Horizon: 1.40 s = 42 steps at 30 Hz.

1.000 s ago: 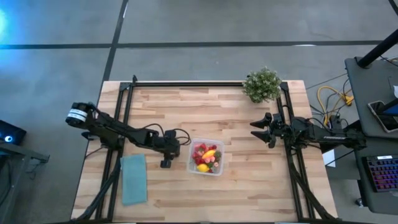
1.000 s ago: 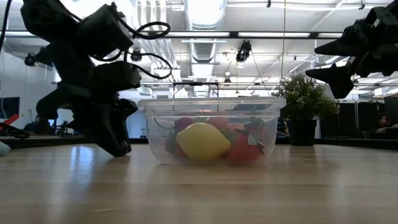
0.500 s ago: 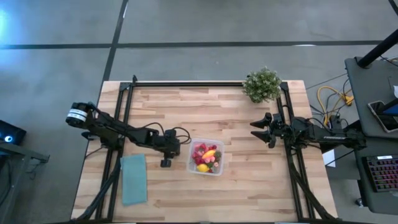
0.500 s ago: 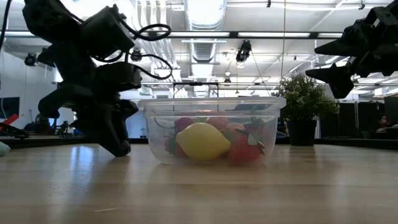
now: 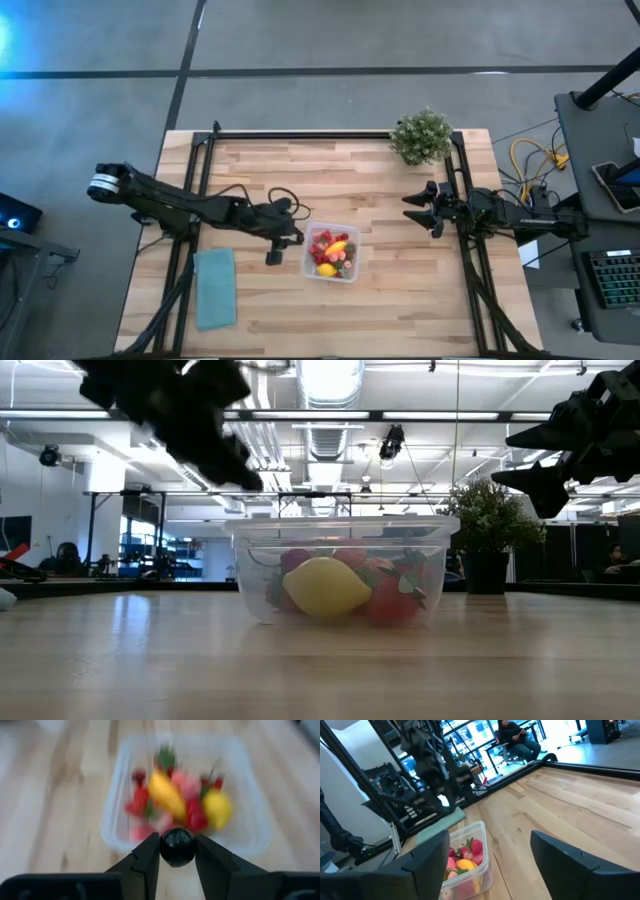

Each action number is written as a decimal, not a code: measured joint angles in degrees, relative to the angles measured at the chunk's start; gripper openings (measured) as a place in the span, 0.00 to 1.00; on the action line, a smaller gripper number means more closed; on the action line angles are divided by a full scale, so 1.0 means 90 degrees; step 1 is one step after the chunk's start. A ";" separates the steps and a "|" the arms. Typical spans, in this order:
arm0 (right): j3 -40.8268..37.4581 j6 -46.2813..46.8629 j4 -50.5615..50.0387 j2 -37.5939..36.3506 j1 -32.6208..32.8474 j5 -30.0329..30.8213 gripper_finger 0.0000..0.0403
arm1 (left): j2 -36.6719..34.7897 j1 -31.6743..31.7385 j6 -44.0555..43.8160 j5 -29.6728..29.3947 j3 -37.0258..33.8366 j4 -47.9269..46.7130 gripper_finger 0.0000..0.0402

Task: Pick and placing Produce into tupperware
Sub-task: Put the black cherry into the transparent container, then return to Home Position

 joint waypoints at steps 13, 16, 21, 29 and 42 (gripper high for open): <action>0.0000 0.0000 0.0000 -0.0007 0.0001 0.0000 0.66 | 0.0667 0.0000 -0.0028 0.0008 0.1102 0.0708 0.36; 0.0000 0.0000 0.0000 -0.0007 0.0001 0.0000 0.66 | 0.1068 -0.0005 -0.0062 0.0024 0.1354 0.0630 0.37; 0.0002 0.0000 0.0002 -0.0006 0.0000 0.0000 0.67 | 0.1129 -0.0005 -0.0515 0.0010 0.1997 -0.1156 0.40; 0.0002 0.0000 0.0002 -0.0003 0.0000 0.0000 0.66 | -0.0071 -0.0088 -0.1089 0.0182 0.2621 -0.3446 0.41; 0.0005 0.0000 0.0000 -0.0005 0.0000 0.0000 0.67 | -0.3124 -0.0873 -0.2258 -0.0434 0.1026 -0.2999 0.41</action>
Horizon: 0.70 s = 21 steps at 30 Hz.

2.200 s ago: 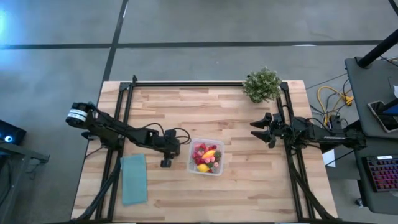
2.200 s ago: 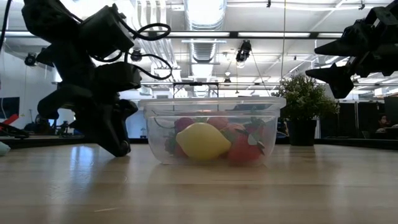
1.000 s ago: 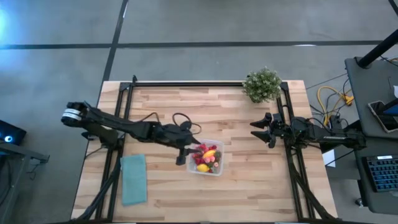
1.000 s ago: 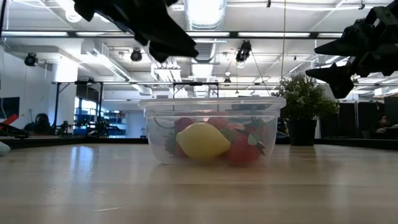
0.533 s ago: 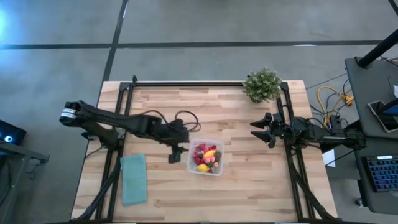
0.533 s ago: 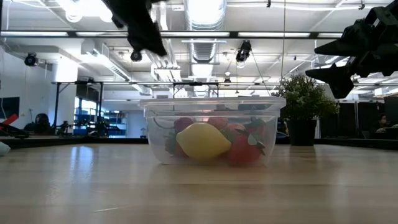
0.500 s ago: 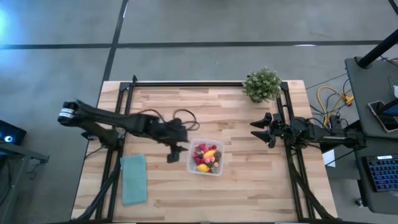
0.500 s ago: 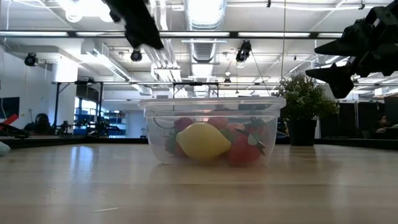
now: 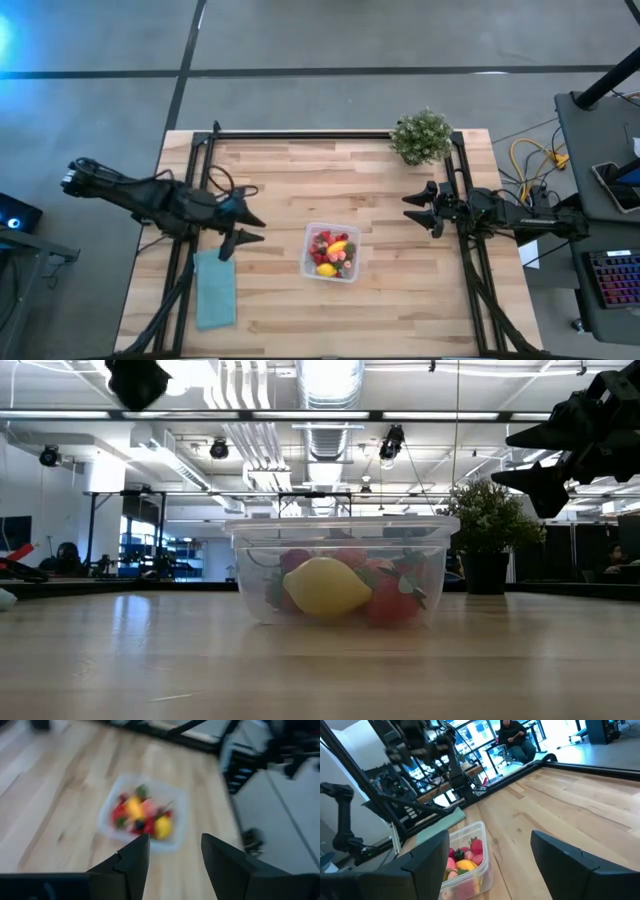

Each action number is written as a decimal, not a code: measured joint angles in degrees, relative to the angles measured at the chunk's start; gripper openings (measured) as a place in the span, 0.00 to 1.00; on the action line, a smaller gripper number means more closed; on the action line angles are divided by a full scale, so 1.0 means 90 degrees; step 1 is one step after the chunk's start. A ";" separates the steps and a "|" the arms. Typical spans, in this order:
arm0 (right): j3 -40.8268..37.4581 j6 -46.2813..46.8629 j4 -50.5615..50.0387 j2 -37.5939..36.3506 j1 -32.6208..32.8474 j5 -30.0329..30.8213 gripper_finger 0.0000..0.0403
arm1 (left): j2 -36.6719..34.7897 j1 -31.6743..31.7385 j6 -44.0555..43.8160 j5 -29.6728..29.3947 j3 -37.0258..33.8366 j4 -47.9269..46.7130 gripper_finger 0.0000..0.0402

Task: Pick and placing Produce into tupperware
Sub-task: Return to Home Position

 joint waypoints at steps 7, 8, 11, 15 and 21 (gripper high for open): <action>0.0000 0.0000 0.0000 0.0000 0.0001 0.0000 0.66 | -0.1194 -0.0139 -0.1119 -0.0043 -0.2290 0.1511 0.41; 0.0000 0.0000 0.0000 0.0000 0.0001 0.0000 0.66 | -0.1343 -0.0137 -0.1117 0.0056 -0.2533 0.1976 0.41; 0.0000 0.0000 0.0000 -0.0002 0.0000 0.0000 0.65 | -0.1790 -0.0109 -0.0892 0.0060 -0.3003 0.3072 0.41; 0.0000 0.0000 -0.0001 -0.0001 0.0000 0.0000 0.66 | -0.2382 0.0058 -0.0605 -0.0715 -0.3138 0.2708 0.41; 0.0000 0.0000 0.0000 -0.0002 0.0000 0.0000 0.67 | -0.3370 0.0398 -0.0338 -0.1094 -0.3054 0.1431 0.41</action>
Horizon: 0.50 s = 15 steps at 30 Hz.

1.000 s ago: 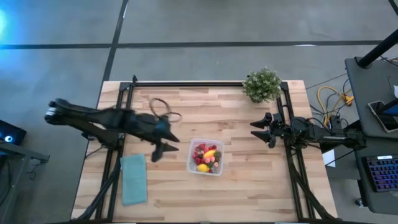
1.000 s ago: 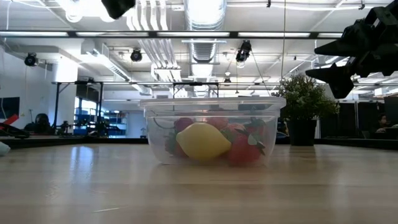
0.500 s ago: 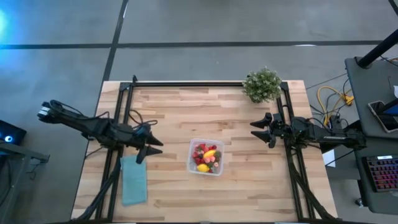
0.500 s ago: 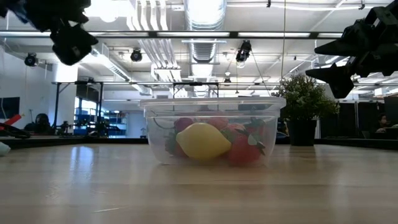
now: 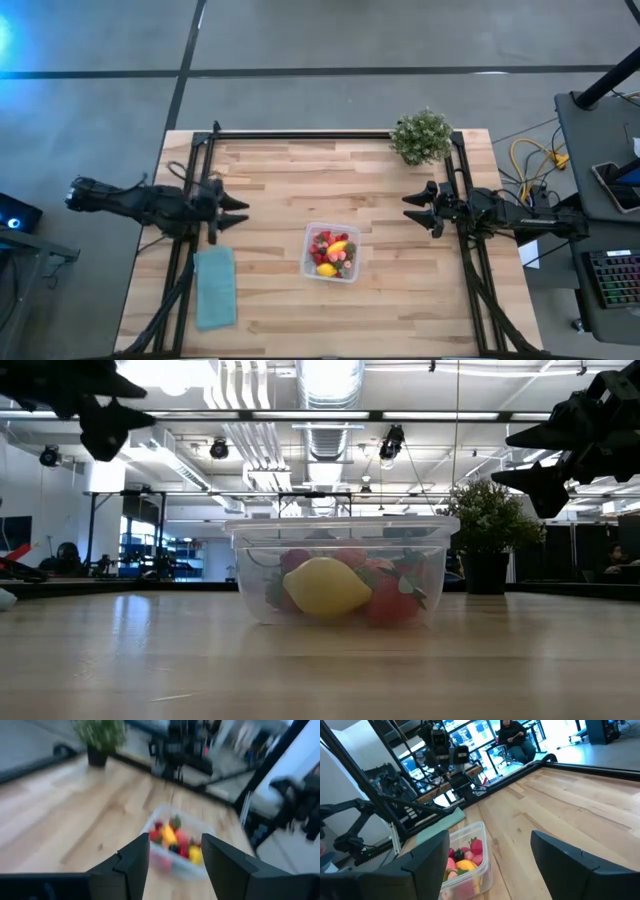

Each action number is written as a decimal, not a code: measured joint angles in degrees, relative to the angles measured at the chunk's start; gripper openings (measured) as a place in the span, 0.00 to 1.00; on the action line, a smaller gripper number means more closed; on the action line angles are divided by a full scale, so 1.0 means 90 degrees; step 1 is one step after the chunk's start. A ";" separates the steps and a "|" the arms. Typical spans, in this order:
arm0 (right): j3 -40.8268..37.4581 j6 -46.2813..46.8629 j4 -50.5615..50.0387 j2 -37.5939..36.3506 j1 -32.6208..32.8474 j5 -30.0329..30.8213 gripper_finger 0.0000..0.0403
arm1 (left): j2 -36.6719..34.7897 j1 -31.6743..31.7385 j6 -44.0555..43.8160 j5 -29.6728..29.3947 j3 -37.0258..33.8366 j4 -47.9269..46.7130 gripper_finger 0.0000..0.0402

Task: Pick and placing Produce into tupperware
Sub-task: Return to Home Position

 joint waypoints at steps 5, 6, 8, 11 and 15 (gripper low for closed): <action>0.0000 0.0000 0.0000 0.0003 0.0000 0.0000 0.66 | -0.0865 0.0246 0.0063 -0.0120 0.0017 -0.0456 0.41; 0.0000 0.0000 0.0000 0.0005 0.0001 0.0000 0.66 | -0.0996 0.0271 0.0060 -0.0116 -0.0025 -0.0509 0.41; 0.0000 0.0000 0.0000 0.0010 0.0001 0.0000 0.66 | -0.1245 0.0289 0.0057 -0.0119 -0.0203 -0.0670 0.41; 0.0000 0.0000 0.0000 0.0006 0.0000 0.0000 0.67 | -0.1605 0.0289 0.0016 -0.0228 -0.0477 -0.0632 0.41; 0.0000 0.0000 0.0000 0.0007 0.0000 0.0000 0.67 | -0.1750 0.0289 -0.0067 -0.0574 -0.0890 -0.0660 0.41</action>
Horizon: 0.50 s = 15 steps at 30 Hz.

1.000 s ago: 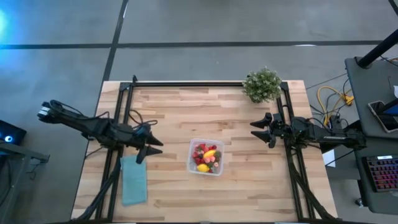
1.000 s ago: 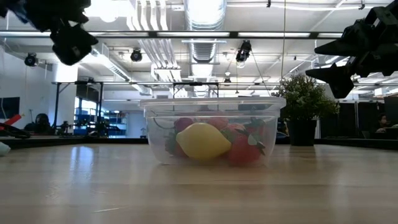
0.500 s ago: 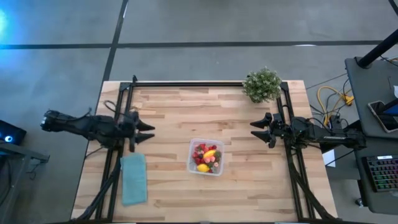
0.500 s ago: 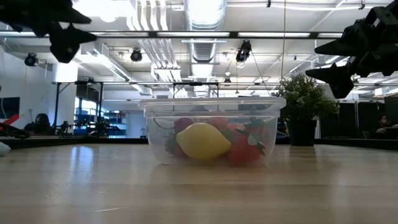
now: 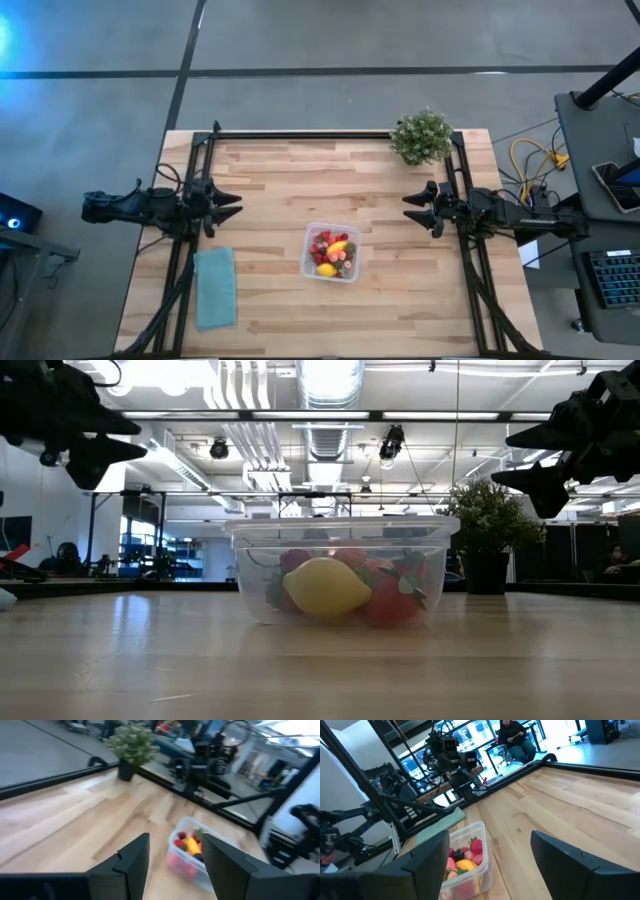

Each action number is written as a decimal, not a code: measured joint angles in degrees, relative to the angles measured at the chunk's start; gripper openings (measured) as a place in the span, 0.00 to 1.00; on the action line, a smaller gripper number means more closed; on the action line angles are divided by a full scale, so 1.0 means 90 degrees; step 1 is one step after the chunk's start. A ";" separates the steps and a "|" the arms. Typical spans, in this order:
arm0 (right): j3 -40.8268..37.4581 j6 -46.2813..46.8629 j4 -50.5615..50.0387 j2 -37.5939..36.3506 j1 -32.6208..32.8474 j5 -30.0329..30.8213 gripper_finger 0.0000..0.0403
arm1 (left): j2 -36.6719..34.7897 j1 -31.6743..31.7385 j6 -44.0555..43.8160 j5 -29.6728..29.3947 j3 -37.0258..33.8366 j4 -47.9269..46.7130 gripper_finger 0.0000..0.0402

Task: Pick and placing Produce into tupperware
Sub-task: Return to Home Position

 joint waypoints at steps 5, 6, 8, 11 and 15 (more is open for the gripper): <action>0.0000 0.0000 0.0000 0.0000 0.0000 0.0000 0.66 | 0.0159 0.0002 -0.0018 -0.0451 -0.0215 0.0055 0.41; 0.0000 0.0000 0.0000 0.0000 0.0002 0.0000 0.66 | 0.0170 0.0003 -0.0035 -0.0463 -0.0288 0.0040 0.41; 0.0000 0.0000 0.0000 0.0000 0.0000 0.0000 0.66 | 0.0174 0.0002 -0.0040 -0.0479 -0.0414 0.0101 0.41; -0.0002 0.0000 0.0000 0.0000 0.0000 0.0000 0.66 | 0.0180 0.0002 -0.0040 -0.0479 -0.0645 0.0113 0.41; -0.0002 0.0000 0.0000 0.0000 0.0002 0.0000 0.67 | 0.0192 0.0002 -0.0033 -0.0523 -0.0900 0.0216 0.41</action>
